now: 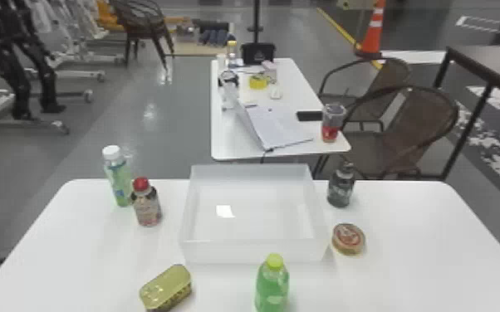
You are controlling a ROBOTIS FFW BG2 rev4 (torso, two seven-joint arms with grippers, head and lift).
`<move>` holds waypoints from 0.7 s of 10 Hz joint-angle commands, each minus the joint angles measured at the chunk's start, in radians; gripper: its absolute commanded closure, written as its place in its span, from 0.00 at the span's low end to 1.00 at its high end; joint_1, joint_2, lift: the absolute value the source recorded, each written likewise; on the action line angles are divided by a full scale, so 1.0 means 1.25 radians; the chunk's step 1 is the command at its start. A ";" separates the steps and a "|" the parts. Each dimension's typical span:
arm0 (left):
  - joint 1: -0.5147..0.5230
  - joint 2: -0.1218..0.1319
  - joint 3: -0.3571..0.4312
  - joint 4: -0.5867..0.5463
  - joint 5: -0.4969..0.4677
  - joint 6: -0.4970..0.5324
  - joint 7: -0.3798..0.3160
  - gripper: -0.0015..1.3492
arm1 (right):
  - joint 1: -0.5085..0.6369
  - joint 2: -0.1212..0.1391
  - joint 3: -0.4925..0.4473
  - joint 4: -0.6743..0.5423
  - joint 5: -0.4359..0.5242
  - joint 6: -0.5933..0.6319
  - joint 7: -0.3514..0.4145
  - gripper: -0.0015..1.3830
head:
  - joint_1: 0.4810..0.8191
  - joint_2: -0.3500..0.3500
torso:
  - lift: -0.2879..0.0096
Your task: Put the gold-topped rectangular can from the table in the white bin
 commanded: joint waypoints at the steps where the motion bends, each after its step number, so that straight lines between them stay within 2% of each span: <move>1: -0.006 -0.002 0.002 0.001 0.002 0.005 -0.005 0.16 | 0.000 0.001 0.000 -0.001 0.000 0.000 0.000 0.10 | 0.20 0.50 | 0.63; 7: -0.018 -0.002 0.007 0.003 0.001 0.018 -0.042 0.17 | -0.004 0.001 0.000 0.003 0.000 0.000 0.000 0.10 | 0.20 0.50 | 0.63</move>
